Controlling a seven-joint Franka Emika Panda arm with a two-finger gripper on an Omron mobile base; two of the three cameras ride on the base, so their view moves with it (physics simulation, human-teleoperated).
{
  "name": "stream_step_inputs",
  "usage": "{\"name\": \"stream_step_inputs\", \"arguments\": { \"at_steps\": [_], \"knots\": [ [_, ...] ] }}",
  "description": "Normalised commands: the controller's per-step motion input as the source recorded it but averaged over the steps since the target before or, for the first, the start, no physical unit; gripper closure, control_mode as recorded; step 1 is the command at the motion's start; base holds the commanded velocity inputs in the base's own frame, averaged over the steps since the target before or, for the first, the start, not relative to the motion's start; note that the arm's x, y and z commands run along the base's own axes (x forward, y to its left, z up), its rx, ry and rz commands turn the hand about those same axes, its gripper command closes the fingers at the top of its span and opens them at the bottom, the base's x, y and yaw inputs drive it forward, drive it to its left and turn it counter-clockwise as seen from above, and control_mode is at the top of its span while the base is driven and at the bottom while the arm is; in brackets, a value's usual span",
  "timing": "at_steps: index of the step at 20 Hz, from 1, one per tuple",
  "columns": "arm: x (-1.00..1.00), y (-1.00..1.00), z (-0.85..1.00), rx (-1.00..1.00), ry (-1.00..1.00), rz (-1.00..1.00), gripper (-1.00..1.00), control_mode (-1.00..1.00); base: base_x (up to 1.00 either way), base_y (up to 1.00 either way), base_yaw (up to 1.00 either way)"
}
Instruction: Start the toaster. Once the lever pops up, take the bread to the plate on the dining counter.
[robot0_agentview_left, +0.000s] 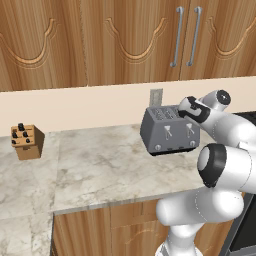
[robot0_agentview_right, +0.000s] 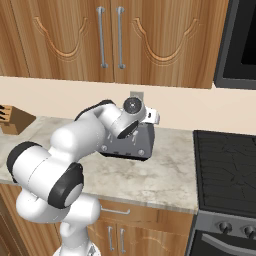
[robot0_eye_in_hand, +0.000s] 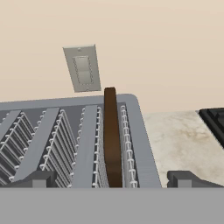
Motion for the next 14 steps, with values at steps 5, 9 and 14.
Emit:
{"name": "stream_step_inputs", "arguments": {
  "at_steps": [5, 9, 14],
  "knots": [
    [0.0, 0.0, 0.0, 0.0, 0.0, 0.0, -1.0, -1.0, 0.0, 0.0, 0.0],
    [0.04, 0.0, 0.0, 0.0, 0.0, 0.0, -1.0, -1.0, 0.0, 0.0, 0.0],
    [0.14, 0.0, 0.0, 0.0, 0.0, 0.0, -1.0, -1.0, 0.0, 0.0, 0.0]
  ]
}}
